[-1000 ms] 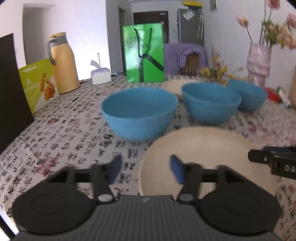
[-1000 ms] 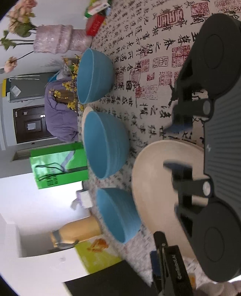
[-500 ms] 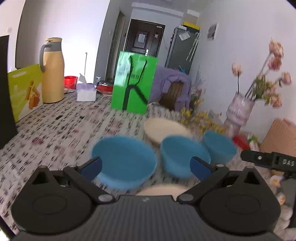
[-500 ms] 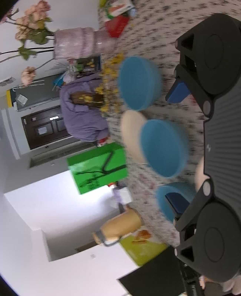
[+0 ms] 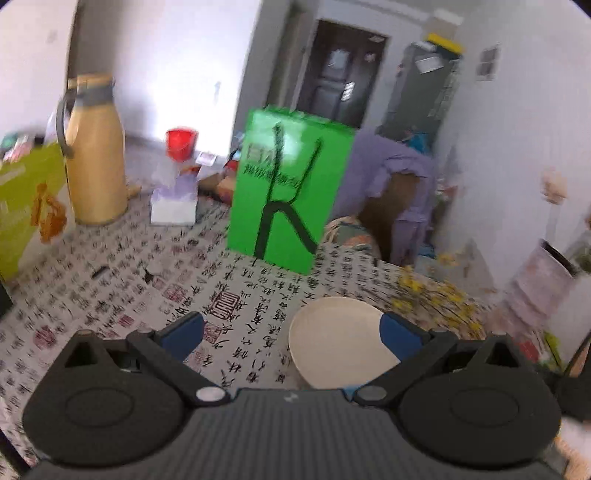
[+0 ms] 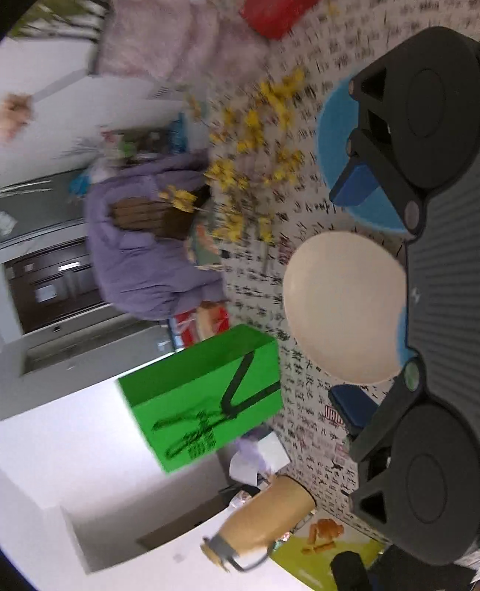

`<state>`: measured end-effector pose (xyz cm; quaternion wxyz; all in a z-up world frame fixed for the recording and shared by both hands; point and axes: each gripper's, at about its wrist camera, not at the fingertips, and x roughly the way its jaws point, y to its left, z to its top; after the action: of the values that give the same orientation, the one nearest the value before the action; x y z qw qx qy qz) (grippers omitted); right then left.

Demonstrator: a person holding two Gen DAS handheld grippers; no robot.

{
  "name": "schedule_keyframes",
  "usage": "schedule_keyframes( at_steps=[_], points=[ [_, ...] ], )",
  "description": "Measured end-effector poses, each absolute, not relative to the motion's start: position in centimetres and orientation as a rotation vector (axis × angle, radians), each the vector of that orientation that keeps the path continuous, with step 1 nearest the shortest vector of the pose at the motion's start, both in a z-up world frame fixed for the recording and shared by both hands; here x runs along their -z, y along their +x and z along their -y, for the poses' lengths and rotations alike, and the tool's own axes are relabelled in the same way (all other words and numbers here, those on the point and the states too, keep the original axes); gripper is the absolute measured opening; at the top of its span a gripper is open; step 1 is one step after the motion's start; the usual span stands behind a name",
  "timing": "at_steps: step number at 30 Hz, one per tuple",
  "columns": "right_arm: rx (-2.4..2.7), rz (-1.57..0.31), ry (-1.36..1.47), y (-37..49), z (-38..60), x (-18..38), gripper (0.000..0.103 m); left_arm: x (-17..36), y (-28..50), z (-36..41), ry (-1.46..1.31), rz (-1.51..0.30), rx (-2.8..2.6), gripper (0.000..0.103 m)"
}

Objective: Organize plates and bowls

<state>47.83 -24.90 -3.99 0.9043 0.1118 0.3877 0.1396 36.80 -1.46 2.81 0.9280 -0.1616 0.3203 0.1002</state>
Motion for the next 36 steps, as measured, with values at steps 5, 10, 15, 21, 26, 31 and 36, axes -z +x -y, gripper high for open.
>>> schedule_keyframes(
  at_steps=[5, 10, 15, 21, 26, 31, 36],
  points=[
    [-0.255, -0.853, 0.247, 53.6, 23.6, 7.8, 0.103, 0.8, 44.0, 0.8, -0.325, -0.763, -0.289, 0.103],
    [-0.212, -0.934, 0.299, 57.5, 23.6, 11.5, 0.103, 5.0, 48.2, 0.8, -0.264, -0.829, -0.361, 0.103],
    [-0.222, -0.918, 0.280, 58.4, 23.0, 13.1, 0.103, 8.5, 50.5, 1.0, -0.247, -0.885, -0.378, 0.103],
    [-0.200, -0.898, 0.236, 58.3, 22.7, 13.3, 0.103, 10.6, 52.3, 1.6, -0.261, -0.937, -0.359, 0.103],
    [-0.230, -0.892, 0.251, 58.6, 22.7, 13.4, 0.099, 11.6, 53.1, 1.6, -0.272, -0.962, -0.360, 0.100],
    [-0.235, -0.898, 0.252, 58.7, 22.7, 13.3, 0.092, 11.9, 53.3, 1.7, -0.268, -0.970, -0.364, 0.097],
    [-0.280, -0.813, 0.282, 57.8, 23.3, 12.0, 0.092, 12.0, 53.2, 1.6, -0.267, -0.965, -0.366, 0.097]
  ],
)
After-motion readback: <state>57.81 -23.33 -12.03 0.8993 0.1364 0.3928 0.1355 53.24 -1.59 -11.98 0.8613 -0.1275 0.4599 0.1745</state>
